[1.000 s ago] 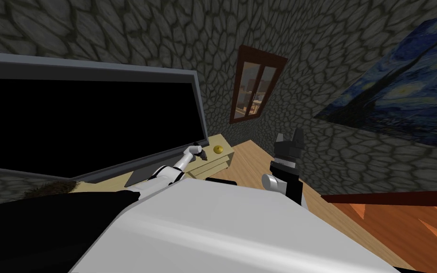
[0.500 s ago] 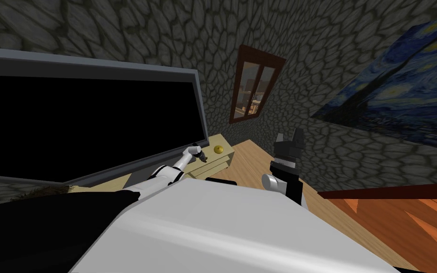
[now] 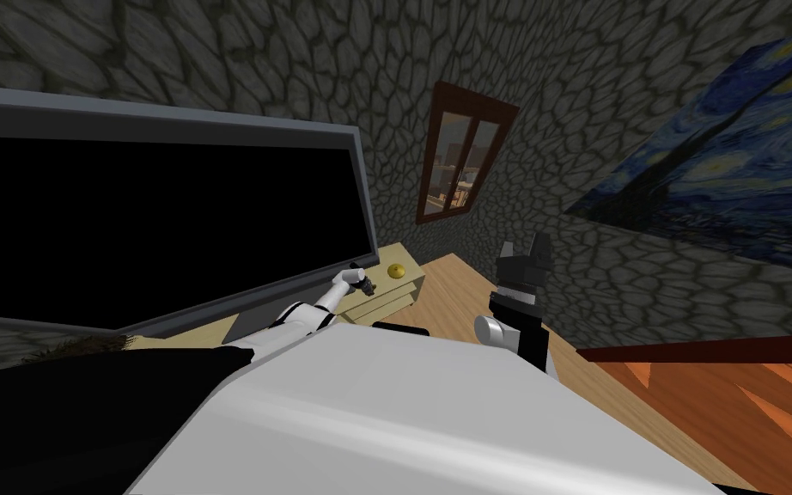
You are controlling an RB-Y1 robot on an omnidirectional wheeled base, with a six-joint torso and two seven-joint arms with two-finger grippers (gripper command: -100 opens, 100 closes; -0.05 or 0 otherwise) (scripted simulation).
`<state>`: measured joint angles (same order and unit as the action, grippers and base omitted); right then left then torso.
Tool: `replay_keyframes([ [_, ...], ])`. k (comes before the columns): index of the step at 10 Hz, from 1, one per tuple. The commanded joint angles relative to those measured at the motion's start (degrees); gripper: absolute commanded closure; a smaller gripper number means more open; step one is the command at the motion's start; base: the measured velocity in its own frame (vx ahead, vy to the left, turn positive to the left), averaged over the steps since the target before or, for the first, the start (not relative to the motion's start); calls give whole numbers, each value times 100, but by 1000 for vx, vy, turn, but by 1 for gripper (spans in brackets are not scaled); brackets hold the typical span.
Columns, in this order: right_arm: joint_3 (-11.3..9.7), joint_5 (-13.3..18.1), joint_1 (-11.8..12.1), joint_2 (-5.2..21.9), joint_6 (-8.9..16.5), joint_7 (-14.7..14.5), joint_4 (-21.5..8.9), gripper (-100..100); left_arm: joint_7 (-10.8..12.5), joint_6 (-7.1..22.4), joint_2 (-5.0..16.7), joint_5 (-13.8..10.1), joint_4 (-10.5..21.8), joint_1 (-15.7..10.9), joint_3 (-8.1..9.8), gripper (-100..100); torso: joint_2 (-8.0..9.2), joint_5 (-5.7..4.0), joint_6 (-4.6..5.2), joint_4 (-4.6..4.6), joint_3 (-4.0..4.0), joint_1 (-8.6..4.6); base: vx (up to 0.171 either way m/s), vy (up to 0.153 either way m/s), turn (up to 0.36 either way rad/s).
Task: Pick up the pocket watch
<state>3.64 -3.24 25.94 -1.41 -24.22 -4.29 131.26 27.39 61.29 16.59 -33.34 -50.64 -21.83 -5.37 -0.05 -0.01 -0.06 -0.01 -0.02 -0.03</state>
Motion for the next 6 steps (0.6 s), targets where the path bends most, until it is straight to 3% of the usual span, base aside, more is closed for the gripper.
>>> replay_keyframes([
  [1, 0, 0, 0, 0, 0, 0, 0, 0, 0, 0, 0, 0, 0, 0, 0, 100, 0, 0, 0, 0, 0, 0, 0, 0, 0],
  [4, 0, 0, 0, 0, 0, 0, 0, 0, -1, 3, -1, -2, -2, -2, 0, 100, -5, 3, 0, -4, -4, 2, 0, 0, 0],
  [5, 0, 0, 0, 0, 0, 0, 0, 0, -1, 3, -1, -2, -2, -2, 0, 0, -6, 3, 1, -4, -5, 2, 0, 0, 0],
  [6, 0, 0, 0, 0, 0, 0, 0, 0, 86, 193, 90, -51, -153, -62, -29, 100, -7, 3, 1, -4, -5, 2, 9, 7, -38],
])
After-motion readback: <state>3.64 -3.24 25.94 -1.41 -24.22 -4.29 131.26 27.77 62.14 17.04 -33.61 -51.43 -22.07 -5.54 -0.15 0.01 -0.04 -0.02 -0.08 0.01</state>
